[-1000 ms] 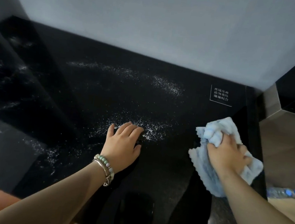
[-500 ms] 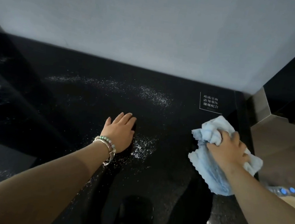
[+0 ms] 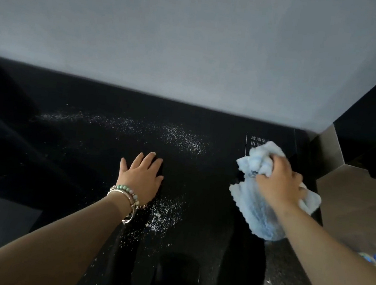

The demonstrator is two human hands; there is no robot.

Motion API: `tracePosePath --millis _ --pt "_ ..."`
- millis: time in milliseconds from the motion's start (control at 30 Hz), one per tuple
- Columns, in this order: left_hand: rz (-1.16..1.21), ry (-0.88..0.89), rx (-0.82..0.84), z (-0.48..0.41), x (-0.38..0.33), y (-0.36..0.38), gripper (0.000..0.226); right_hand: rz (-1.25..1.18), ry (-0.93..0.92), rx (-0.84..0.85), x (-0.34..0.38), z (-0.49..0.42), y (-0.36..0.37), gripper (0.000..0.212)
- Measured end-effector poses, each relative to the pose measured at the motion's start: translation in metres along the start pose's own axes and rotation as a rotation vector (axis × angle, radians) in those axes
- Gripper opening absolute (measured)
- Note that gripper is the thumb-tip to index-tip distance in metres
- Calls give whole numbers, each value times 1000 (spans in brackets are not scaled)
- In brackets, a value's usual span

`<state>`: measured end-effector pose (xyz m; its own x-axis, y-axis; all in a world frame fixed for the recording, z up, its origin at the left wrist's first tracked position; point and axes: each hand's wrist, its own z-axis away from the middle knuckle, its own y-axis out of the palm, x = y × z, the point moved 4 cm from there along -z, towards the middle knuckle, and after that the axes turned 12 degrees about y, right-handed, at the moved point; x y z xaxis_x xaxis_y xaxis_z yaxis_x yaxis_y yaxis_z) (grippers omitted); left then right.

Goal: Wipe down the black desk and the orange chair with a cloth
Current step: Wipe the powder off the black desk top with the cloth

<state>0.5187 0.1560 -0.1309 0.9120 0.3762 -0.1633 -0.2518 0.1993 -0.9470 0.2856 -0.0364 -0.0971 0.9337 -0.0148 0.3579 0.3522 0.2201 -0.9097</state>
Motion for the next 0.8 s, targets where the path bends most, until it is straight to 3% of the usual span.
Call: tracePosePath --millis 67,133,167,233,267,300,333,367,400,467,533,600,633,667,700,733,767,800 --pt "30 -4 -11 -2 -1 1 53 123 83 -20 3 -21 3 50" --pt "52 1 -25 -3 -1 1 53 76 -116 130 25 -10 10 52" --pt "63 1 -38 -3 -2 0 52 -27 -507 211 45 11 17 57" --pt "75 4 -57 -3 -2 -2 51 -616 -609 347 58 49 23 67" --pt "77 6 -56 -3 -2 -3 50 -394 -773 200 58 61 33 65" --pt "82 8 -51 -3 0 -3 49 -21 -989 57 62 69 44 60" --pt "91 10 -46 -3 2 -3 49 179 -988 35 57 69 52 52" --pt "100 10 -43 -3 3 -3 49 259 -857 -9 48 56 51 45" --pt "105 9 -39 -3 5 -3 48 210 -789 -56 39 42 44 45" --pt "107 14 -17 -4 4 -1 49 66 -432 -99 25 3 24 48" --pt "116 21 8 -5 2 0 49 87 -53 -234 17 -31 11 44" --pt "124 19 5 -6 3 -1 48 136 10 -138 33 -35 18 49" --pt "122 19 -4 -6 4 -2 47 76 -153 2 49 -26 25 64" --pt "117 18 -13 -7 6 -2 46 -51 -457 71 64 -11 39 77" --pt "109 18 -21 -6 6 -3 46 -174 -603 31 70 9 42 78" --pt "100 20 -29 -5 7 -3 46 -124 -788 -38 80 27 48 69" --pt "92 21 -36 -4 7 -2 45 195 -931 -14 88 34 61 59" --pt "89 18 -44 -3 7 -2 45 242 -887 -56 85 35 64 46"
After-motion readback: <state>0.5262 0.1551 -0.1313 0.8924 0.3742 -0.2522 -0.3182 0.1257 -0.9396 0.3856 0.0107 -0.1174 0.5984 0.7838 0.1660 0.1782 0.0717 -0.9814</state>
